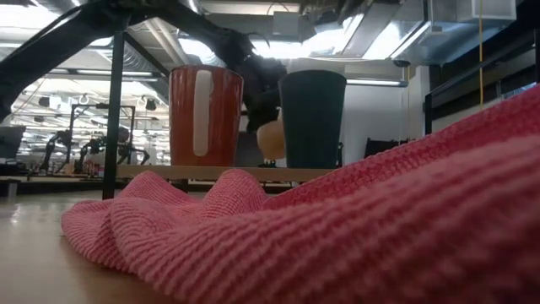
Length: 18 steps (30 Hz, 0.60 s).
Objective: Stack small to large cups/mugs on shelf
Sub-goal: Move wooden mug from the bottom to the top
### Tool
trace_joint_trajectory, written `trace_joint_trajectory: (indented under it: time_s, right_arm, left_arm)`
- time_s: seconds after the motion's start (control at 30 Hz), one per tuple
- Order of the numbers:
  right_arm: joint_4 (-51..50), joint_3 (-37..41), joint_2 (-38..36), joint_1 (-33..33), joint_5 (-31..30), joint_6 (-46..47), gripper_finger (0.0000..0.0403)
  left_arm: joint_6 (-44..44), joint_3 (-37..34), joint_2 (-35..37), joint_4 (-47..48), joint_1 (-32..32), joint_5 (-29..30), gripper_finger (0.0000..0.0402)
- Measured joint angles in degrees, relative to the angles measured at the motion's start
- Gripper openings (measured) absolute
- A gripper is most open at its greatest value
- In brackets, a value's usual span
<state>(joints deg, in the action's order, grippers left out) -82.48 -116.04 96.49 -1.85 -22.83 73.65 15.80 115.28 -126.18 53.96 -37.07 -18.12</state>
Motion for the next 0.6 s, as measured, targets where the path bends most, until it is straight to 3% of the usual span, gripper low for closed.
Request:
trace_joint_trajectory:
  time_s: [0.2,0.6]
  right_arm:
    - [5.6,0.0,0.4,-9.8,8.5,-12.8,0.0049]
    - [5.5,1.0,0.3,-23.8,16.6,-24.3,0.0049]
  left_arm:
    - [-0.6,0.0,-3.1,0.5,0.7,1.5,0.0032]
    - [-2.1,0.0,-5.9,-2.4,3.4,5.6,0.0032]
